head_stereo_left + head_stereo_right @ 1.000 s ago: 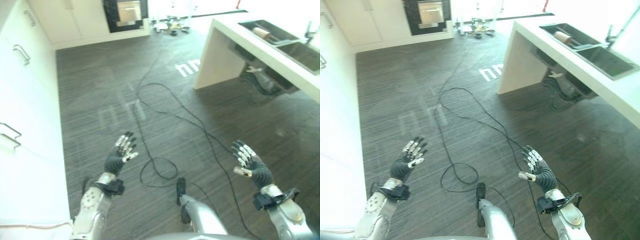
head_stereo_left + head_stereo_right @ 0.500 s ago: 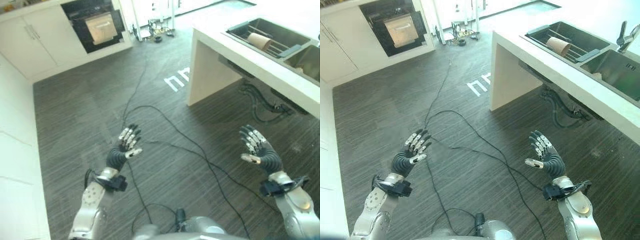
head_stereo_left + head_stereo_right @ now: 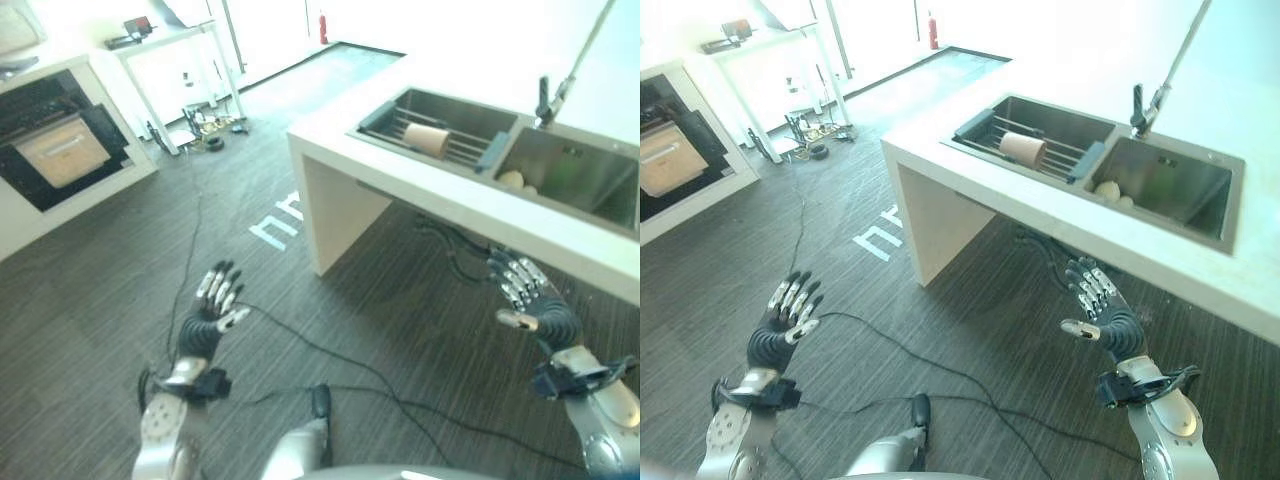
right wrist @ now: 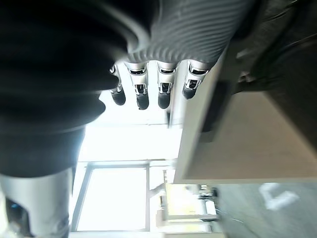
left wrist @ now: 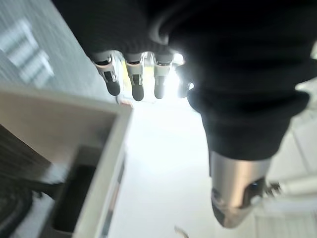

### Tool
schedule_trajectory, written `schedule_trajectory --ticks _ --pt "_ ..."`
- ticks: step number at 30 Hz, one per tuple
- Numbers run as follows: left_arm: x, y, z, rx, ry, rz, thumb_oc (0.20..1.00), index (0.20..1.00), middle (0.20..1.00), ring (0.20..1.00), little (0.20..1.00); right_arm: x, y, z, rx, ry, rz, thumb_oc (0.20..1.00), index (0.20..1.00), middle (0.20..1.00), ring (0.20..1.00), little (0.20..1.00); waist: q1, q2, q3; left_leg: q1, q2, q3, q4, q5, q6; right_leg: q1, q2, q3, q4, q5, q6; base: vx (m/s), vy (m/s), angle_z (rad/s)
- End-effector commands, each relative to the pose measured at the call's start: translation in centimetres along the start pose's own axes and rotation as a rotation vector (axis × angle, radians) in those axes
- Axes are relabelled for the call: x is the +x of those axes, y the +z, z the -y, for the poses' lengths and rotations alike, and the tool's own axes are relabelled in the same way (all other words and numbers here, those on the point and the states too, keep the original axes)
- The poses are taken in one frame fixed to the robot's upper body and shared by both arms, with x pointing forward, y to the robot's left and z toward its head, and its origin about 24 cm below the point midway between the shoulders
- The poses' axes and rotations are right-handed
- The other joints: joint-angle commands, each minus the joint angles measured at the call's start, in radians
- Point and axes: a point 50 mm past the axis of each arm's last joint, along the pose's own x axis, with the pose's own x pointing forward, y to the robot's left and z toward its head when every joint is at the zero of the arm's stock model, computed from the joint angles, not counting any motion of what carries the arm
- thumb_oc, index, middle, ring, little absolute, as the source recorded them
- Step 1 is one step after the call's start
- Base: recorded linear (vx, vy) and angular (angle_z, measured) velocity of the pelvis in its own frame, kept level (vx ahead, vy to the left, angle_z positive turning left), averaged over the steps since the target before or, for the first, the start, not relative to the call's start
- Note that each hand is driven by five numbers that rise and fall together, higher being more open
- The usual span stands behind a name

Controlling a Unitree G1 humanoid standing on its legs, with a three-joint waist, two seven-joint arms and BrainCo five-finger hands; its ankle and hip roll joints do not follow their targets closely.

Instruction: Place the dishes in the dishwasher.

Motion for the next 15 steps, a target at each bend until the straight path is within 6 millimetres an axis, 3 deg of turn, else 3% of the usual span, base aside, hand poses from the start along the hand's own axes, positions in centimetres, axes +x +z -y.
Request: schedule_trajectory --ticks 1,4,5,7,10,11,12,13,15 --pt "1.7 3.1 0.3 0.111 -0.098 0.13 1.0 1.0 1.0 1.0 1.0 1.4 3.3 0.1 -0.03 -0.042 0.214 1.0 1.0 1.0 1.0 1.0 0.009 -0.019 -0.042 0.041 0.122 -0.004 0.022 -0.15 -0.26 -0.142 -0.056 -0.073 -0.11 0.199 0.032 0.3 0.231 -0.46" --pt "2.3 4.2 0.6 0.181 -0.134 0.168 1.0 1.0 1.0 1.0 1.0 1.6 3.5 -0.1 -0.05 -0.069 0.227 1.0 1.0 1.0 1.0 1.0 0.014 -0.026 -0.061 0.067 0.091 -0.014 0.002 -0.161 -0.234 -0.171 -0.076 -0.081 -0.056 0.241 0.055 0.27 0.247 0.21" --pt "2.6 5.7 0.6 0.255 -0.137 0.245 1.0 1.0 1.0 1.0 1.0 1.6 3.5 0.0 -0.062 -0.086 0.227 1.0 1.0 1.0 1.0 1.0 0.017 -0.023 -0.072 0.076 0.07 -0.031 -0.008 -0.163 -0.211 -0.209 -0.069 -0.068 0.002 0.278 0.064 0.23 0.269 0.19" --pt "2.6 6.3 0.8 0.287 -0.145 0.284 1.0 1.0 1.0 1.0 1.0 1.5 3.4 0.0 -0.064 -0.094 0.225 1.0 1.0 1.0 1.0 1.0 0.017 -0.026 -0.076 0.078 0.06 -0.034 -0.009 -0.168 -0.202 -0.224 -0.064 -0.059 0.032 0.292 0.066 0.18 0.197 0.21" --pt "2.3 8.2 1.6 0.368 -0.161 0.4 1.0 1.0 1.0 1.0 1.0 0.8 3.3 -0.1 -0.044 -0.094 0.213 1.0 1.0 1.0 1.0 1.0 0.012 -0.032 -0.076 0.108 0.034 -0.038 -0.017 -0.191 -0.177 -0.283 -0.041 -0.053 0.213 0.382 0.074 0.21 0.197 0.01" --pt "2.1 9.1 1.9 0.399 -0.152 0.441 1.0 1.0 1.0 1.0 1.0 0.7 3.3 -0.5 -0.017 -0.067 0.22 1.0 1.0 1.0 1.0 1.0 0.004 -0.015 -0.053 0.159 0.049 -0.016 -0.031 -0.215 -0.169 -0.378 -0.046 -0.113 0.404 0.397 0.073 0.19 0.197 -0.41" --pt "2.1 9.3 2.0 0.414 -0.152 0.456 1.0 1.0 1.0 1.0 1.0 0.9 3.2 -0.7 -0.008 -0.056 0.224 1.0 1.0 1.0 1.0 1.0 0.002 -0.008 -0.041 0.174 0.06 0.003 -0.036 -0.22 -0.171 -0.424 -0.062 -0.141 0.426 0.393 0.069 0.16 0.094 -1.12" --pt "2.2 9.9 2.2 0.453 -0.152 0.485 1.0 1.0 1.0 1.0 1.0 1.3 3.2 -0.9 0.006 -0.031 0.231 1.0 1.0 1.0 1.0 1.0 0.002 -0.007 -0.024 0.193 0.076 0.043 -0.045 -0.222 -0.185 -0.466 -0.099 -0.203 0.336 0.355 0.053 0.08 -0.069 -1.62" --pt "2.3 10.5 2.1 0.461 -0.148 0.496 1.0 1.0 1.0 1.0 1.0 1.5 3.5 -0.8 0.006 -0.017 0.233 1.0 1.0 1.0 1.0 1.0 0.007 -0.016 -0.016 0.204 0.079 0.072 -0.045 -0.228 -0.199 -0.427 -0.111 -0.26 0.165 0.34 0.048 0.11 -0.17 -1.28"
